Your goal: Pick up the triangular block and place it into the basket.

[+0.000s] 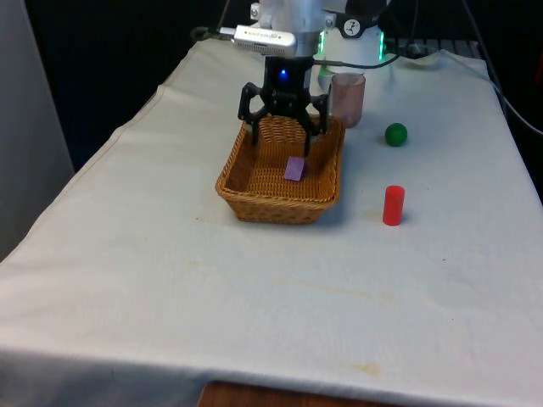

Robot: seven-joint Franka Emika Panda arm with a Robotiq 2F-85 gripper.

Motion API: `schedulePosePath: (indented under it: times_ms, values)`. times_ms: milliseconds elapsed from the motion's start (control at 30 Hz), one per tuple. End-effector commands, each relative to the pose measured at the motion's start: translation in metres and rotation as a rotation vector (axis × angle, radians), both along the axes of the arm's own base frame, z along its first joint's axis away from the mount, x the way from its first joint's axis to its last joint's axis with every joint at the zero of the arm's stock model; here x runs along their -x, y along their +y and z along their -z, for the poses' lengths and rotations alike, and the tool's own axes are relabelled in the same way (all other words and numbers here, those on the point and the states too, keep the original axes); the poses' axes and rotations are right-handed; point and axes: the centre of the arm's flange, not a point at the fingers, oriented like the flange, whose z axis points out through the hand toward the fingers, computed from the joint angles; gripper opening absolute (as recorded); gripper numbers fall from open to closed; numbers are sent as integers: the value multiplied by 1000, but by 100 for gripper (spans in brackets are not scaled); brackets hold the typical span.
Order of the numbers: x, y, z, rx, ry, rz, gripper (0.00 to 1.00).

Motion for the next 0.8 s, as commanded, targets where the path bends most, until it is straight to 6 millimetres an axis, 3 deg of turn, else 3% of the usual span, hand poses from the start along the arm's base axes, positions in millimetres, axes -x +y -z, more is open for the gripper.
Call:
schedulePosePath:
  times_ms: [0, 767]
  values:
    - [0, 3, -6, -5, -8, 0, 100]
    - [-5, 23, -59, -66, -65, -8, 100]
